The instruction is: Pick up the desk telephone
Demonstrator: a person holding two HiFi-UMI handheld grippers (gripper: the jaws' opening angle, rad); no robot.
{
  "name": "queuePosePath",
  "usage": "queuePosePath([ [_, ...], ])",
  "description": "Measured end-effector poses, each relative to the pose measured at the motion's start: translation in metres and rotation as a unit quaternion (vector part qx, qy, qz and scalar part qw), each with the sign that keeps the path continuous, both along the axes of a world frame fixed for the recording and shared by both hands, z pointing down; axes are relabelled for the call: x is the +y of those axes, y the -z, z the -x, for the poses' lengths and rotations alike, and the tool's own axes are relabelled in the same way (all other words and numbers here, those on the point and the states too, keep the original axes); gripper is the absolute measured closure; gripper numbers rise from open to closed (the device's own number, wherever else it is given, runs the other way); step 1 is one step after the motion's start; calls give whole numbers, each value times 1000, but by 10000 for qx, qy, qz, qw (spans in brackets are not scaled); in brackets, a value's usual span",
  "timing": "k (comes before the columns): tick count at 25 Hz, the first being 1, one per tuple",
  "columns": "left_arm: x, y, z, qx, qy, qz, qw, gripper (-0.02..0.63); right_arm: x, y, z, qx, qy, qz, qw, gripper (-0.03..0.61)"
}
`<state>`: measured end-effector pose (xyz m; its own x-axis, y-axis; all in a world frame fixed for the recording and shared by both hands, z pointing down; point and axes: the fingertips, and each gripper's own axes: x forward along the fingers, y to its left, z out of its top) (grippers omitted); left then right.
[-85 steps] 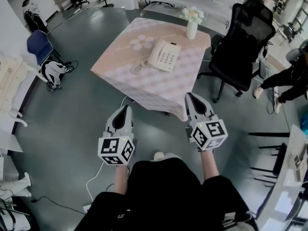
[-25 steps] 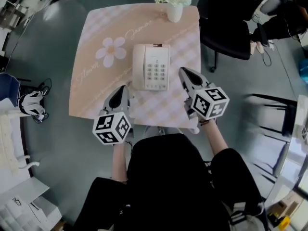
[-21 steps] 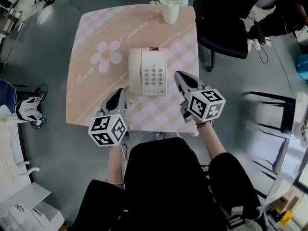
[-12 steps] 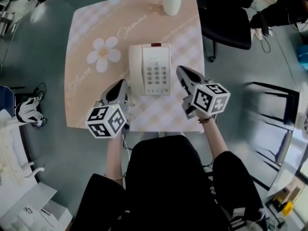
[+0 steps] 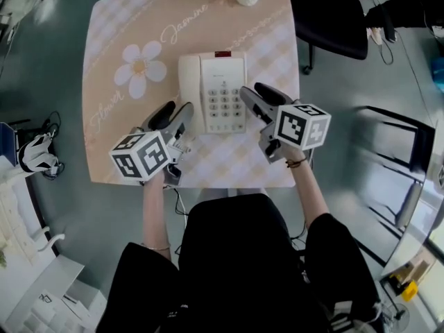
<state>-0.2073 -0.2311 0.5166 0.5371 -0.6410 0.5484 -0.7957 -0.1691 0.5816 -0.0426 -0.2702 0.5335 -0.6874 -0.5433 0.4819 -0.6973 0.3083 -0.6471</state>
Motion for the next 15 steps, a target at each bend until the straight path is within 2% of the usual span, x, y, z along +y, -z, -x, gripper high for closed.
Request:
queuePosePath([
  [5,-8,-14,-5,261,-86,293,9992,325,-6,-9,6,-46,34,198,9998,354],
  [12,-15,-22,-19,611,-615,671,9940,290,-9,-20,14,-119,118,498,9986,327],
  [15,-17,-27,-26,605,-852,848,9909,290,-11,-22,18,-82,209,603,9979,325],
])
